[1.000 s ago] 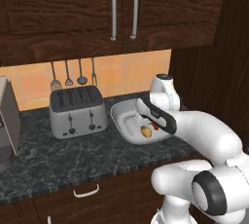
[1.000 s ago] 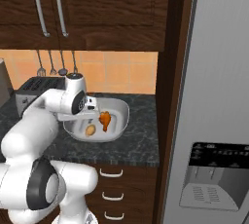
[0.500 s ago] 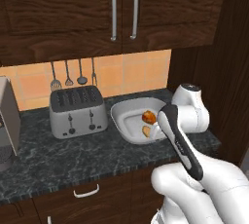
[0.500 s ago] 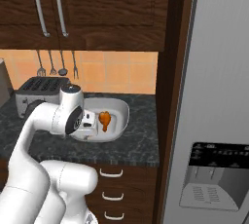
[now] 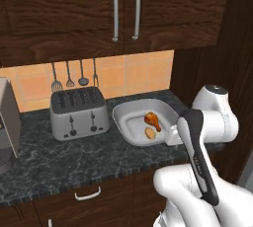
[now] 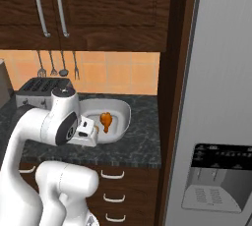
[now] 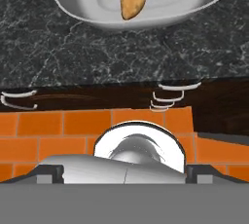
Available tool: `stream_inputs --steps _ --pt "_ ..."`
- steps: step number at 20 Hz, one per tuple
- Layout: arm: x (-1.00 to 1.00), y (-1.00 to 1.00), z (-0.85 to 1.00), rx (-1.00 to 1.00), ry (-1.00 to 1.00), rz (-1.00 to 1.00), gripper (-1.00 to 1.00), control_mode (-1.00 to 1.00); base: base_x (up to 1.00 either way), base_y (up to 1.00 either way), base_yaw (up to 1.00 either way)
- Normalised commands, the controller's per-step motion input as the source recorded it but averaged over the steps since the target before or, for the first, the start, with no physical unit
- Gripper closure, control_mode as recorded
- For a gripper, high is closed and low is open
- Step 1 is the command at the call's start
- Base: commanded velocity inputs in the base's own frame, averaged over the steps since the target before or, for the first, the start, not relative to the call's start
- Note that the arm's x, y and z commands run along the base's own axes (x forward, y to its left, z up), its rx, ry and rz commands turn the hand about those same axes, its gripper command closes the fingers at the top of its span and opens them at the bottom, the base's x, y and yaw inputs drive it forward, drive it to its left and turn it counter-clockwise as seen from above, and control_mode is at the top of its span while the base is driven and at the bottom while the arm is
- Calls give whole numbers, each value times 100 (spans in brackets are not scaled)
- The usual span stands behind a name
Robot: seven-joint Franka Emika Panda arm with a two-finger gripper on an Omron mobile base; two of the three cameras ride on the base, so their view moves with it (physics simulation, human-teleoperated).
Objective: Place one potato and one chicken drumstick in each tupperware on the nearby counter, to pack two identical lunches.
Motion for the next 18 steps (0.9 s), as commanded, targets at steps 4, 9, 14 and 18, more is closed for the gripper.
stream_inputs --steps 4,9,14,18 --pt "-2 0 0 0 0 0 -100 100 -49 0 -2" --pt "0 0 0 0 0 0 -100 100 -100 -15 -20" --pt "0 0 0 0 0 0 -100 100 -69 -82 -42" --pt "0 0 0 0 0 0 -100 100 8 -100 -14"
